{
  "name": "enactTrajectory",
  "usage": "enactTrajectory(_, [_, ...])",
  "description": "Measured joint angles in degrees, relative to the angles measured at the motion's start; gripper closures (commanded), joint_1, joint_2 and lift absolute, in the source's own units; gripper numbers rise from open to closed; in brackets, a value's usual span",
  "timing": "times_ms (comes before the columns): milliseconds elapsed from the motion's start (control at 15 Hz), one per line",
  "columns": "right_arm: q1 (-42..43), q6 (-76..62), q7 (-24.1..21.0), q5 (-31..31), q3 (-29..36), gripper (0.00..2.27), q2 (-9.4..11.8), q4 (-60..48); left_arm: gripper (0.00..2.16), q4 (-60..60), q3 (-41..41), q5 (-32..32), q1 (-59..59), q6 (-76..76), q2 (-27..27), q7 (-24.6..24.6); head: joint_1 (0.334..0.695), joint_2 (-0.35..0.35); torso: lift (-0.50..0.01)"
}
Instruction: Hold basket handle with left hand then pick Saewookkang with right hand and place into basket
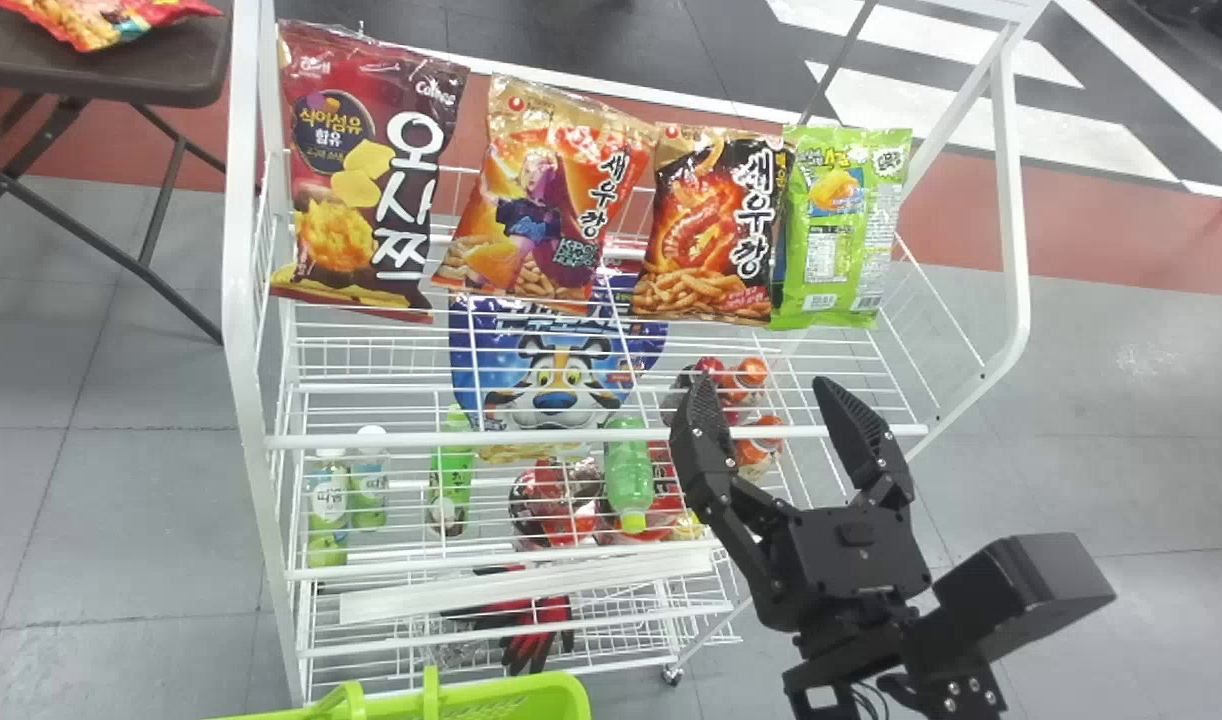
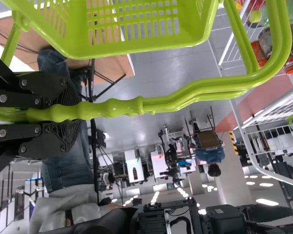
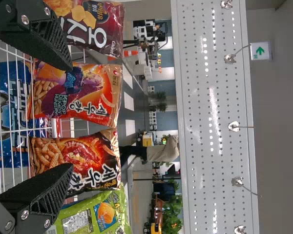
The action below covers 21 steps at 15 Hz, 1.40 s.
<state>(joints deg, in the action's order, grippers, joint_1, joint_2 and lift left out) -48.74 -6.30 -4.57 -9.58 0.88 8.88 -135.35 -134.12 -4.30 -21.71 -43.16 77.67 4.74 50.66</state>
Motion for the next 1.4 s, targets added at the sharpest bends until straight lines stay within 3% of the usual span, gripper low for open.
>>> enactTrajectory(733, [1.0,-1.9,0.0,0.1,-0.3,0.12,0.1,2.0,1.77,-0.3,0.1,0.0,-0.4,0.0,0.1,0.7,0.695,-0.35,-0.019])
enactTrajectory(867, [3.7,-6.5,-2.3,1.9,-2.0,0.11,0.2,5.5,1.77,-0.3,0.0,0.0,-0.6,0.0,0.2,0.8,0.695,-0.35,-0.019])
enactTrajectory(1000, [8.6,-8.1,-7.1,4.5,-5.3,0.12,1.8,9.6,1.77,-0.3,-0.2,0.0,-0.6,0.0,0.5,0.8,0.695,-0.35,-0.019])
enactTrajectory(1400, [23.1,13.2,-6.4,4.9,-6.1,0.12,2.9,15.7,1.77,-0.1,-0.7,0.0,0.5,1.0,2.0,0.7,0.695,-0.35,-0.019])
